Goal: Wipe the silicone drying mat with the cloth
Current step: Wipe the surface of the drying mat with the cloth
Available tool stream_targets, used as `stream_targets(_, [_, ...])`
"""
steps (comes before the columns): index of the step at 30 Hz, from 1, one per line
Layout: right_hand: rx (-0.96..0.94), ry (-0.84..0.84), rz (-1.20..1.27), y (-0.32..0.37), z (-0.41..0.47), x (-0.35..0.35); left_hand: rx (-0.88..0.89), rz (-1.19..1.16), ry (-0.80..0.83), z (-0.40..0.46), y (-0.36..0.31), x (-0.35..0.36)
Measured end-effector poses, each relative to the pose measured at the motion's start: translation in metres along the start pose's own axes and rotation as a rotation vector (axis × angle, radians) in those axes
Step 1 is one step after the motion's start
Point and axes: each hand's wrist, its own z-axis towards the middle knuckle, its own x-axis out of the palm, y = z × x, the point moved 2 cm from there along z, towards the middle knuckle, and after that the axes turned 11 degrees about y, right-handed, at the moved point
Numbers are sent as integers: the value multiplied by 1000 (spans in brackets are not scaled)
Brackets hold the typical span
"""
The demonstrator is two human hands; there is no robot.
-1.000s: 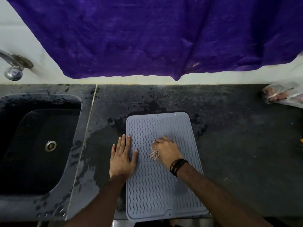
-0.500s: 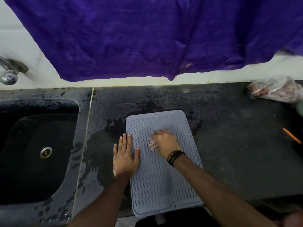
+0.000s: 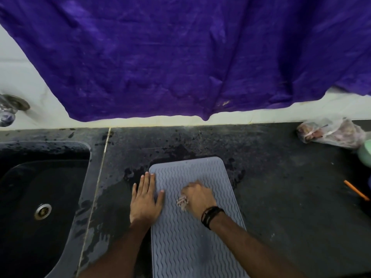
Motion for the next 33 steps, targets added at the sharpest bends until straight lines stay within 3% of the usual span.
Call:
stream_targets(4, [62, -145, 65, -5, 30, -29, 4, -9, -26, 1, 1, 2])
stream_targets(16, [-8, 29, -115, -13, 25, 2, -18, -8, -30, 3, 2, 3])
stream_targets(23, [33, -98, -45, -9, 67, -38, -24, -8, -26, 2, 0, -1])
stream_targets(33, [-16, -20, -100, -13, 60, -26, -12, -24, -47, 3, 0, 0])
